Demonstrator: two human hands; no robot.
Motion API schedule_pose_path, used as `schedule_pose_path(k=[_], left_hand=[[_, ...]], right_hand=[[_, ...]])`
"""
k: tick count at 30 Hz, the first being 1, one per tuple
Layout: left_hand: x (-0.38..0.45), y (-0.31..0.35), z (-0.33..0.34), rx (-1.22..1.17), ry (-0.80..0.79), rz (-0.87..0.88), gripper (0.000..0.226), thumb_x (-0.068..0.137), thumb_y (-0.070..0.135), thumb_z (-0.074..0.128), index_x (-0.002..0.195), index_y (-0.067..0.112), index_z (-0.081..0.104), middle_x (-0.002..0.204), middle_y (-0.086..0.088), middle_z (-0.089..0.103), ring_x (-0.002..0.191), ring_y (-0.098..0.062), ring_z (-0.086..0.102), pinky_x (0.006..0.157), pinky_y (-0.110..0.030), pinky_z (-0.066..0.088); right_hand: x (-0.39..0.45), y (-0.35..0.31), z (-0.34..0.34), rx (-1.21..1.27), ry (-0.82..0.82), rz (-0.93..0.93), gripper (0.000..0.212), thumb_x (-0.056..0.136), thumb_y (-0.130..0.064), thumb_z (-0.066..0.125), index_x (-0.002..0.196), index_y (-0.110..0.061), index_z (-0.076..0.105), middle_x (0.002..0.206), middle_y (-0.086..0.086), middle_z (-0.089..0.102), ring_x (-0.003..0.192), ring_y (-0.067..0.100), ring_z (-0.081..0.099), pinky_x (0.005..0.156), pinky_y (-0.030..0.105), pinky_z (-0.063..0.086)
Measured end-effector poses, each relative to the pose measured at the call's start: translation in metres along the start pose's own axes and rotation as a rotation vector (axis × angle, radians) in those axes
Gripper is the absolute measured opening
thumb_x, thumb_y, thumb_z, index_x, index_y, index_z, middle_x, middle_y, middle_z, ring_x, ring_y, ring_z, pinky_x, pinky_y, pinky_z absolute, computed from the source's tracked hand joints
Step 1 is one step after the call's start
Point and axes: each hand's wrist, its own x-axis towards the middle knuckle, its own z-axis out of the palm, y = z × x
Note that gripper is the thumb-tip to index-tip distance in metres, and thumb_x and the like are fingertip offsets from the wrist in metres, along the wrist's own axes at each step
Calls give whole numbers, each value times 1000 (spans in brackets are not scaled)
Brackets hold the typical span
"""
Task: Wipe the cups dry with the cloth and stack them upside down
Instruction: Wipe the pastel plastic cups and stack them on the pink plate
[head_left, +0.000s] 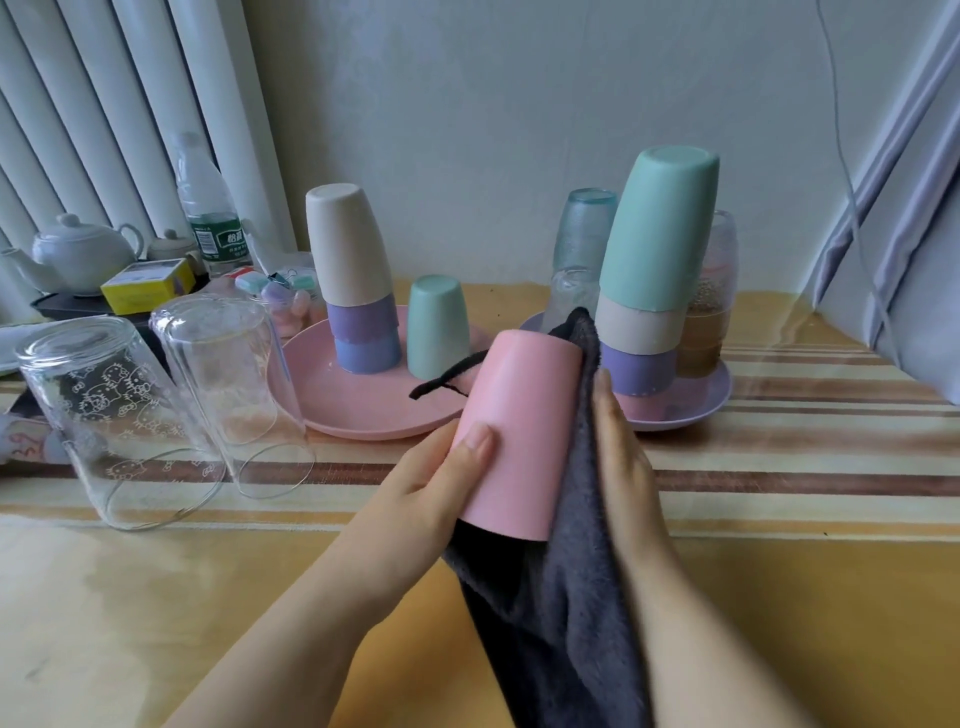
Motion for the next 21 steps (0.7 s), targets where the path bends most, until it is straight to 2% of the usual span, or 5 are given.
schedule_pose_path(k=[3,7,10,14,21], left_hand=[[2,2,0,-228,-35,-45,39,69,64,60,96,40,76,115,11,71,110,-6,64,102,-37,45],[6,5,-6,-440,84,-72,37,71,55,55,90,31,76,107,4,75,97,-7,70,91,-34,46],[11,0,-9,-215,178,-25,52,72,69,61,99,25,68,103,9,73,96,-6,67,87,-28,50],[11,-1,-6,45,361,191,40,82,51,44,89,17,63,64,15,61,60,1,52,58,-10,42],[8,-8,-7,200,221,-4,66,54,77,58,106,37,58,100,17,70,94,3,64,78,-22,51]], right_hand=[[-2,1,5,-8,-61,26,31,100,-10,27,119,-31,15,123,-27,16,94,-28,38,71,-14,24],[-8,4,19,69,-185,56,27,100,-21,24,119,-38,31,130,-31,27,110,-24,36,85,-10,26],[-8,0,13,45,-146,60,27,99,-21,24,120,-39,24,126,-38,16,114,-24,26,83,-12,20],[-10,-6,17,3,-133,-51,25,90,-36,31,111,-48,35,117,-42,34,100,-40,30,81,-12,22],[-13,10,28,-82,-168,-82,55,86,-40,32,140,-30,30,135,-33,31,118,-31,26,91,-8,21]])
